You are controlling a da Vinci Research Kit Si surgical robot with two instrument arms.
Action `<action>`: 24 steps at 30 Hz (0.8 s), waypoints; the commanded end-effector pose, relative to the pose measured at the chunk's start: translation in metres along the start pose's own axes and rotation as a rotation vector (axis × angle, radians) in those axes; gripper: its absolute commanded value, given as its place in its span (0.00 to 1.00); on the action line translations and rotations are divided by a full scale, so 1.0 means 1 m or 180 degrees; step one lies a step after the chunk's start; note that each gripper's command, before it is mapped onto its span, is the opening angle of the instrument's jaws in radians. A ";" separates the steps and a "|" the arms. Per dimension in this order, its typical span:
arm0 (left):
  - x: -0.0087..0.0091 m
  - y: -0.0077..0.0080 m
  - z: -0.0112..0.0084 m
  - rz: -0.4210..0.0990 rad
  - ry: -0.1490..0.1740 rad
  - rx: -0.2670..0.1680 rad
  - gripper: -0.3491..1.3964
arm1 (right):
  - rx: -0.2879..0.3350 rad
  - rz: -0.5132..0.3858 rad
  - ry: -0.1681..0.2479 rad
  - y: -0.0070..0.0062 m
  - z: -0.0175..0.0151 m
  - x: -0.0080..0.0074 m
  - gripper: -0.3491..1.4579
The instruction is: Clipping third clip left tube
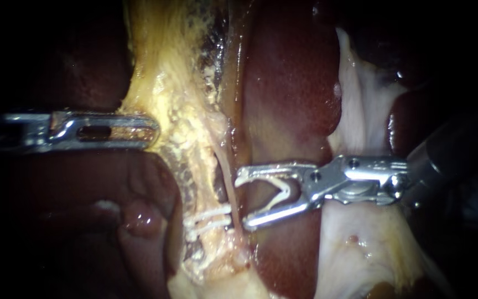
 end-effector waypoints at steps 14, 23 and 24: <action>0.0003 -0.0010 -0.0004 0.0020 -0.0028 -0.0001 0.00 | 0.0033 0.0050 -0.0047 0.0027 0.0025 -0.0013 0.52; 0.0003 -0.0012 -0.0005 0.0018 -0.0030 -0.0003 0.00 | 0.0138 0.0055 -0.0070 0.0037 0.0047 -0.0007 0.52; 0.0003 -0.0012 -0.0005 0.0018 -0.0030 -0.0003 0.00 | 0.0179 0.0064 -0.0058 0.0037 0.0048 -0.0006 0.52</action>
